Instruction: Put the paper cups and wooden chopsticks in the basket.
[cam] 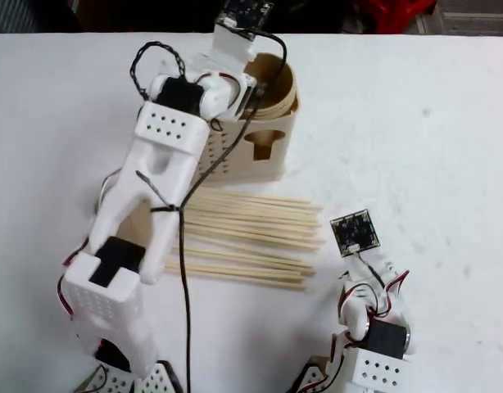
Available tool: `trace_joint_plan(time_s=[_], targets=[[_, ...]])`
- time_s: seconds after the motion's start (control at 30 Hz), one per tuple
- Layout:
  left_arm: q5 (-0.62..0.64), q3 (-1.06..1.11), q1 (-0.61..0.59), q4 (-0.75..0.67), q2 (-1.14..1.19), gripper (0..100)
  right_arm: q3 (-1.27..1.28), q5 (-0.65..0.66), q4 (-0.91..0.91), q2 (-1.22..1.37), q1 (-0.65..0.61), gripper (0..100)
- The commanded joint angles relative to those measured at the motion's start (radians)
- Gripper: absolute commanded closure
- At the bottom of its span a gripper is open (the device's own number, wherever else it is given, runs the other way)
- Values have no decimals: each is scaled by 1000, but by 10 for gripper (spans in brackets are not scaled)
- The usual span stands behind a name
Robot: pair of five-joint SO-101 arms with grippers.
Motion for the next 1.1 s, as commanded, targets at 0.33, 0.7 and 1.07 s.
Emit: trace_joint_plan(time_s=[0.33, 0.7, 1.07], targets=[[-5, -658, -2, 385, 5, 862, 8, 9, -8, -4, -2, 939], [-61, -968, -62, 724, -4, 865, 8, 9, -8, -4, -2, 939], [-219, -252, -509, 707, -220, 860, 8, 9, -8, -2, -7, 939]])
